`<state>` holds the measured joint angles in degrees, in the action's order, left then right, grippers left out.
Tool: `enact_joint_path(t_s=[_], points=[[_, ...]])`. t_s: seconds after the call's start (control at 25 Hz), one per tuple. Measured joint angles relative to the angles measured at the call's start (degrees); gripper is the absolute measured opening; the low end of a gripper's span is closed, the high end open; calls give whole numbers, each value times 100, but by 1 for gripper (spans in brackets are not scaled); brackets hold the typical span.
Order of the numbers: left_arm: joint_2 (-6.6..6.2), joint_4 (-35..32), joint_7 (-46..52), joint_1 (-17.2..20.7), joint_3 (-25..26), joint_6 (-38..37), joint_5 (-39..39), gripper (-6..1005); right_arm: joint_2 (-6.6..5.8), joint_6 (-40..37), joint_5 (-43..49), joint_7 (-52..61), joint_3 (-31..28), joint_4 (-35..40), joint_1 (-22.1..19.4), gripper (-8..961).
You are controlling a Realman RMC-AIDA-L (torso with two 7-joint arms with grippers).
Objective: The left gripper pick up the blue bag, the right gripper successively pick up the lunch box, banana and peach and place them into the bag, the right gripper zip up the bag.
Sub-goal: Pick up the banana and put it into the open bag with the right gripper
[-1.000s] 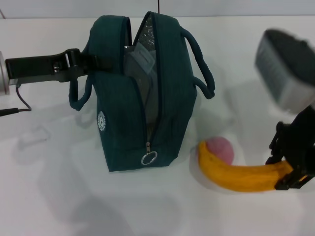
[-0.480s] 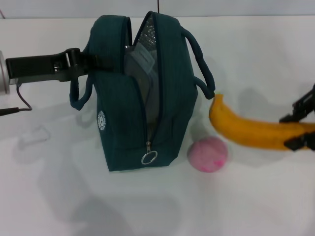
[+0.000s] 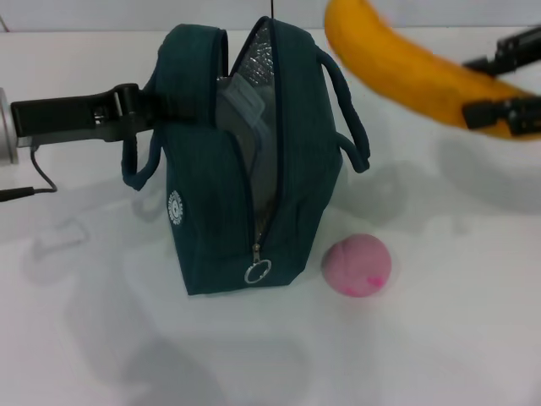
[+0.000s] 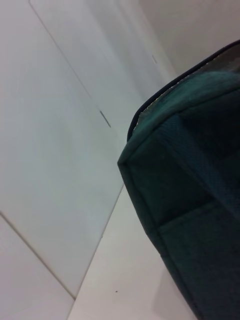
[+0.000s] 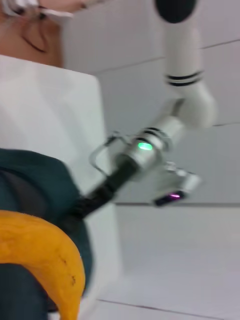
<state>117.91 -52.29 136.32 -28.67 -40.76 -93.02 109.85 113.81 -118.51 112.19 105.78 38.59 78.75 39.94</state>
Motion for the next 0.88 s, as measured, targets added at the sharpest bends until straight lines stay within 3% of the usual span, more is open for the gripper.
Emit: enact_joint_path(t_s=[0.24, 0.44, 0.6, 0.88], points=[[21, 0, 27, -15, -24, -15, -9, 29, 186, 865, -761, -623, 140, -420, -341, 427], [15, 0, 30, -12, -3, -15, -110, 29, 179, 2219, -2193, -1858, 1065, -1837, -661, 427], [0, 0, 10, 7, -13, -97, -336, 29, 196, 2813, -3175, -2883, 1785, -3044, -535, 427], [13, 0, -16, 10, -33, -207, -516, 30, 230, 2879, -4779, -4462, 2896, -4469, -137, 426]])
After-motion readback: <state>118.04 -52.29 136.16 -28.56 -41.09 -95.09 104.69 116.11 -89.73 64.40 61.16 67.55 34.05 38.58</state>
